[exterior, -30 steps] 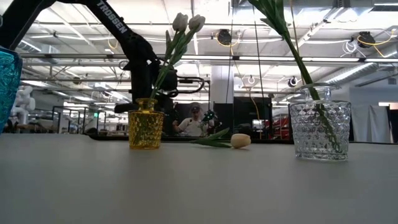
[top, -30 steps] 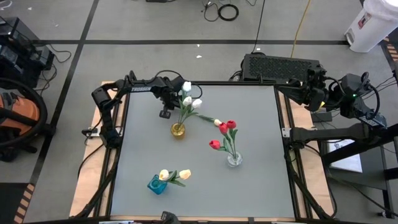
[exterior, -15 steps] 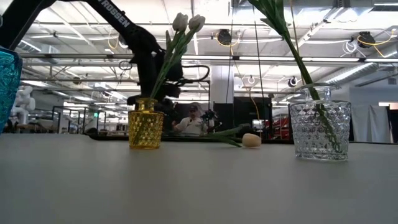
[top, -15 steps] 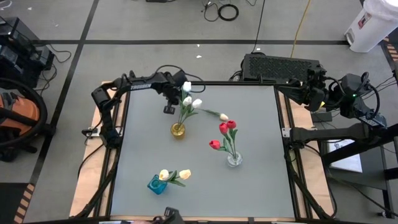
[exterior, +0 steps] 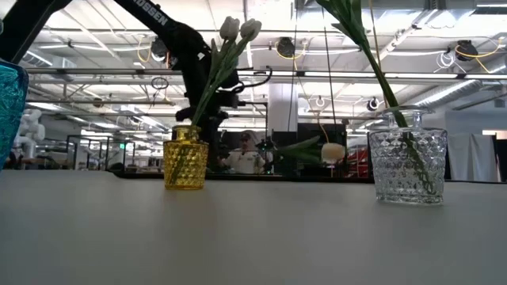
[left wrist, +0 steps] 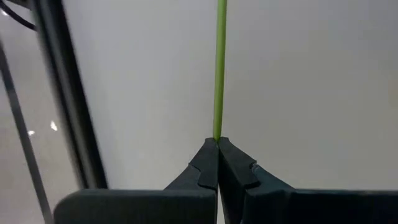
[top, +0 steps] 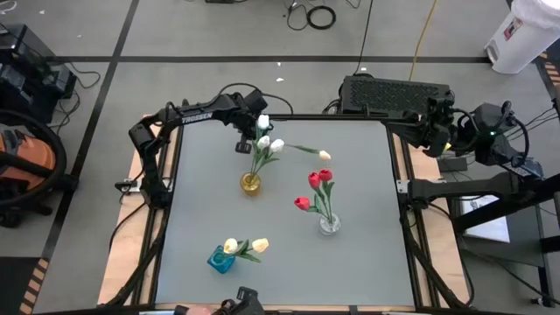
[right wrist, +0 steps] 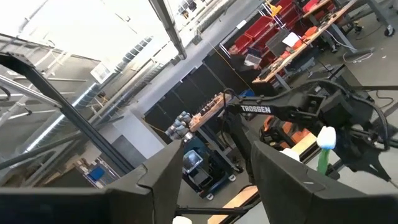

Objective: Sort flowers into vase by color
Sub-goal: Put the yellow tulip into the blue vase

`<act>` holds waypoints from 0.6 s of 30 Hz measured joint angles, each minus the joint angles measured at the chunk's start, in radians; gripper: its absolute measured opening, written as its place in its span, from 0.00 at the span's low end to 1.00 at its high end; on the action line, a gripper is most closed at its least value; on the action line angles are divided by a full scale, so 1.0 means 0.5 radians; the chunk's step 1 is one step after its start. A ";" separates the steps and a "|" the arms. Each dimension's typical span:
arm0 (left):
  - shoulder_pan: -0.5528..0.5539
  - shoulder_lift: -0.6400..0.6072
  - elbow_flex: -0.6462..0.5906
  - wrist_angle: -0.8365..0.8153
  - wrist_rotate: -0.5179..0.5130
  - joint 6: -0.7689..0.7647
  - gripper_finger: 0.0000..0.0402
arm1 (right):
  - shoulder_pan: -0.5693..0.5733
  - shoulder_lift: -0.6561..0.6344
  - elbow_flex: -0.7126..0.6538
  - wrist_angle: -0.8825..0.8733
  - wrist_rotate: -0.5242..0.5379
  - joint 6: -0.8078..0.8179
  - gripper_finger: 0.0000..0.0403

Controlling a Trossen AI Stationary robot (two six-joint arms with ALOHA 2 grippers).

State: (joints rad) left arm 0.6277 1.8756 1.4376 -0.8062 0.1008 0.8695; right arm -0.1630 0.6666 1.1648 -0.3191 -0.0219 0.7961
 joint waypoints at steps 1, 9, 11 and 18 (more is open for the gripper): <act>0.000 -0.001 0.021 -0.004 0.000 0.000 0.00 | 0.000 0.011 0.000 0.000 0.000 0.000 0.45; 0.015 -0.007 0.153 -0.055 0.000 0.000 0.00 | 0.000 0.097 0.000 -0.002 -0.007 -0.011 0.45; 0.031 -0.012 0.173 -0.074 -0.001 0.001 0.00 | 0.000 0.116 0.000 -0.002 -0.008 -0.043 0.45; 0.145 -0.044 0.262 -0.149 -0.019 0.002 0.00 | 0.000 0.160 0.000 -0.002 -0.009 -0.098 0.45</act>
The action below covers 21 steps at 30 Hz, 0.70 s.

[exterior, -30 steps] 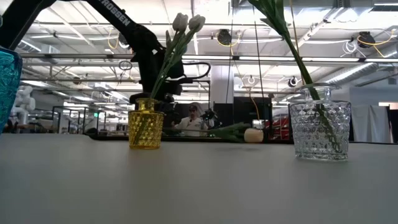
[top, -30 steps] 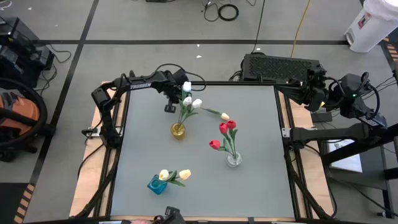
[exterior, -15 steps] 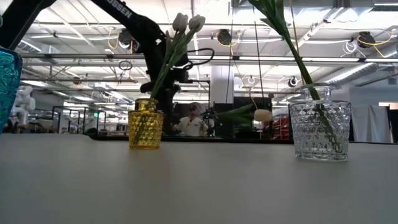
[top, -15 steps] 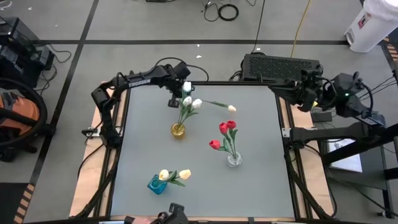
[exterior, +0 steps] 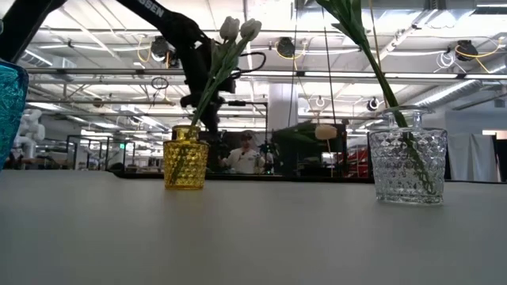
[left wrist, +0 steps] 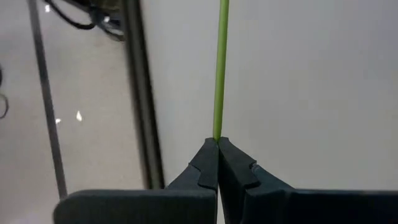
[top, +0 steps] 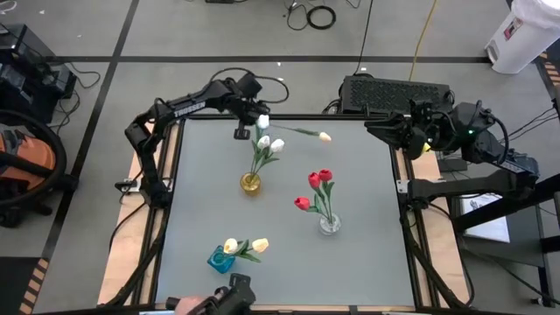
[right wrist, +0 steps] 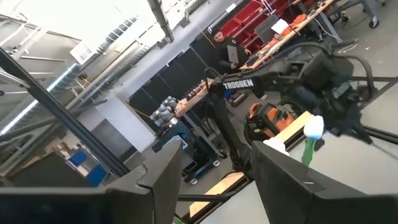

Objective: Sort flowers into vase by color
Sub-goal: Put the yellow tulip into the blue vase

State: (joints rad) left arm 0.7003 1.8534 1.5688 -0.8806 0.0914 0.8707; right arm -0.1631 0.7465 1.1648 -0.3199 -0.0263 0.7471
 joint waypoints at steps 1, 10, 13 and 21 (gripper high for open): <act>0.022 -0.017 0.001 -0.006 -0.002 0.005 0.00 | 0.001 0.003 0.000 0.000 0.000 0.000 0.45; 0.231 -0.187 0.008 -0.015 -0.013 0.016 0.00 | 0.001 0.006 0.000 0.002 0.000 0.000 0.45; 0.281 -0.257 0.008 -0.016 -0.013 0.016 0.00 | 0.000 0.006 0.000 0.002 0.000 0.000 0.45; 0.342 -0.450 0.008 -0.016 -0.012 0.003 0.00 | 0.001 0.012 0.000 0.002 -0.001 -0.074 0.45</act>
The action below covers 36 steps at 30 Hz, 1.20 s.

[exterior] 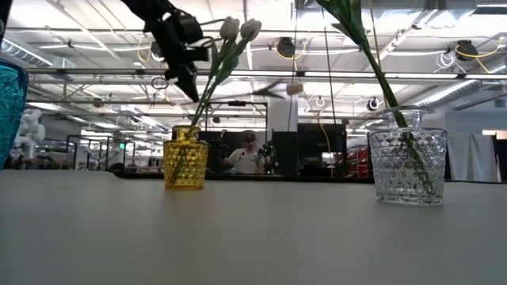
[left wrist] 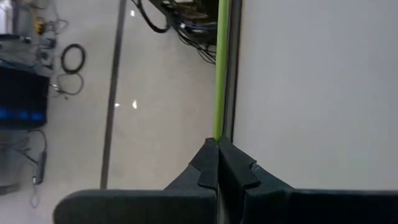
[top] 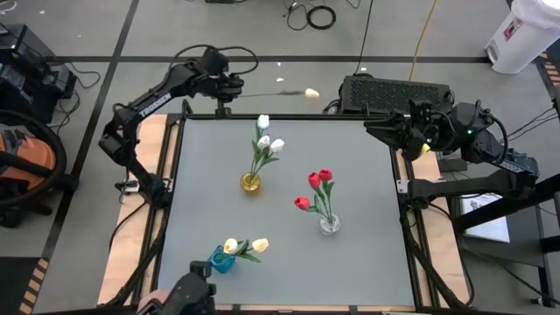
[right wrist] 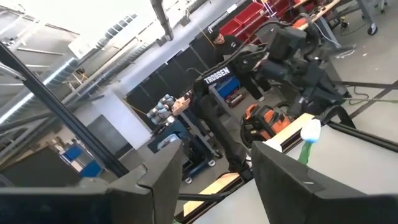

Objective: Sort flowers into vase by color
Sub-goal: Put the yellow tulip into the blue vase

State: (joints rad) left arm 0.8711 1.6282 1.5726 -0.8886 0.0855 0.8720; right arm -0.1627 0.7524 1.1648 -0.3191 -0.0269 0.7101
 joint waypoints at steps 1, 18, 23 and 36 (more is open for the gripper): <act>0.000 -0.024 0.000 -0.001 0.000 -0.003 0.00 | -0.001 0.002 0.000 0.000 0.000 -0.011 0.45; -0.001 -0.477 -0.001 0.053 0.118 -0.443 0.00 | 0.000 0.052 0.000 0.000 0.001 -0.188 0.45; -0.002 -0.624 -0.002 0.054 0.199 -0.640 0.00 | 0.000 0.082 0.000 -0.001 0.001 -0.211 0.45; -0.002 -0.992 -0.002 0.062 0.381 -1.140 0.00 | 0.000 0.116 0.000 0.000 0.155 -0.381 0.45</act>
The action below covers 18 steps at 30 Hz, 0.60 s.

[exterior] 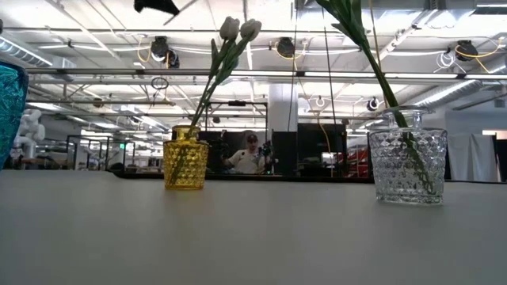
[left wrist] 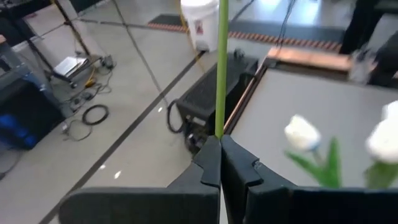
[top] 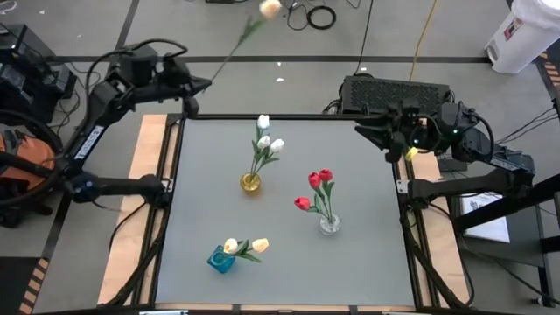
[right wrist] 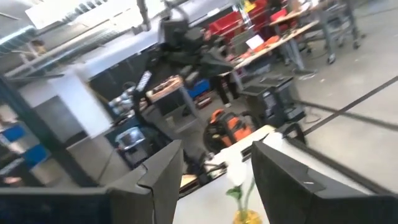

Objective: Sort flowers into vase by color
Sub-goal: Put the yellow tulip into the blue vase

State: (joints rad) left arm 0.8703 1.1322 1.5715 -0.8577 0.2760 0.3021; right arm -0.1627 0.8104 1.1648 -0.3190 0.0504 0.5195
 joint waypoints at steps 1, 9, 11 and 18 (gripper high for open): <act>0.000 -0.026 0.000 0.003 0.029 -0.032 0.00 | 0.000 0.000 0.000 0.002 0.032 -0.020 0.45; -0.053 -0.190 0.000 0.027 0.222 -0.333 0.00 | -0.001 0.031 0.000 0.078 0.276 -0.058 0.45; -0.096 -0.208 0.000 0.027 0.271 -0.391 0.00 | -0.001 0.072 0.000 0.172 0.276 -0.096 0.45; -0.328 -0.207 0.000 0.027 0.334 -0.536 0.00 | -0.001 0.283 0.000 0.534 0.266 -0.192 0.45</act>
State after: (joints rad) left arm 0.7065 1.0286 1.5715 -0.8443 0.4432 0.0344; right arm -0.1631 0.9519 1.1648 -0.0521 0.1837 0.4234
